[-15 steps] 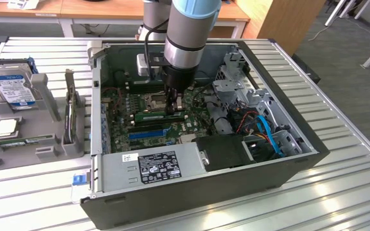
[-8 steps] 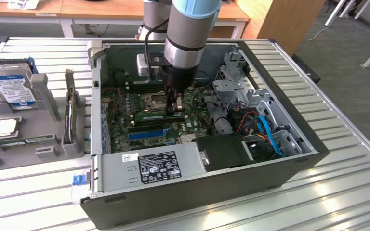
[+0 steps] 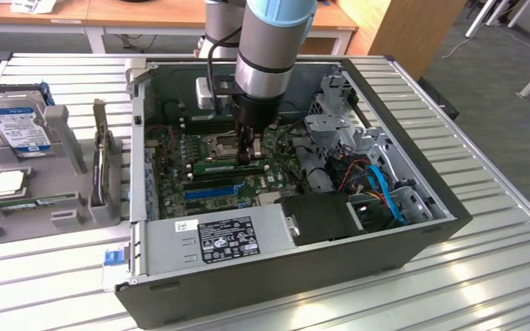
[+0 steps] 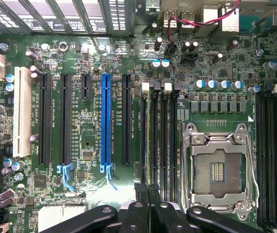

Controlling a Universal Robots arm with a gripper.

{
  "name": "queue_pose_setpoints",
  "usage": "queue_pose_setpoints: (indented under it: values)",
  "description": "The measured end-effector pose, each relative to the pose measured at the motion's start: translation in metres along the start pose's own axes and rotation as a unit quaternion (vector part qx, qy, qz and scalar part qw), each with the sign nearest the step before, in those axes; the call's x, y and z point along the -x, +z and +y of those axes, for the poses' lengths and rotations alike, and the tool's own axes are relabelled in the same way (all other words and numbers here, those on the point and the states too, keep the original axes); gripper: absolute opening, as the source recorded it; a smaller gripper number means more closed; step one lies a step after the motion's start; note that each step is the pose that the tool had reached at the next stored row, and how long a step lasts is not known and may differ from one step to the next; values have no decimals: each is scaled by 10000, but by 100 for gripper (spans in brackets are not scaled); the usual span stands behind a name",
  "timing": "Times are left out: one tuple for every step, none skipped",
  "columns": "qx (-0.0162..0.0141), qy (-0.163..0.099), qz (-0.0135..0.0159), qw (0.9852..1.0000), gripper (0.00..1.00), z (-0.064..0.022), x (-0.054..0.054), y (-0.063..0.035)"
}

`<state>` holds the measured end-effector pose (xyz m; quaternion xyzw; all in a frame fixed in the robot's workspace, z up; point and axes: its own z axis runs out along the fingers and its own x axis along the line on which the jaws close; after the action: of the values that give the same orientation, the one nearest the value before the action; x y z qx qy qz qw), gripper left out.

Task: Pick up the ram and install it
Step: 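Insert the ram into the slot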

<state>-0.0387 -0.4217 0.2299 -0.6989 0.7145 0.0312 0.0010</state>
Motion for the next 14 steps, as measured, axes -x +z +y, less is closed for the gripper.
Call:
queue_pose_setpoints:
  values:
    - [0, -2, 0, 10000, 12, 0, 0, 0]
    - [0, -4, 0, 10000, 12, 0, 0, 0]
    - [0, -6, 0, 10000, 12, 0, 0, 0]
    - [0, -9, 0, 10000, 12, 0, 0, 0]
    - [0, -11, 0, 10000, 12, 0, 0, 0]
    - [1, -14, 0, 10000, 12, 0, 0, 0]
    - [1, -17, 1, 10000, 12, 0, 0, 0]
    - [1, -20, 1, 10000, 12, 0, 0, 0]
    - [1, -22, 1, 10000, 12, 0, 0, 0]
    - [1, -26, 1, 10000, 12, 0, 0, 0]
    - [1, -29, 1, 10000, 12, 0, 0, 0]
    - [1, -33, 1, 10000, 12, 0, 0, 0]
    - [2, -37, 2, 10000, 12, 0, 0, 0]
    - [2, -41, 2, 10000, 12, 0, 0, 0]
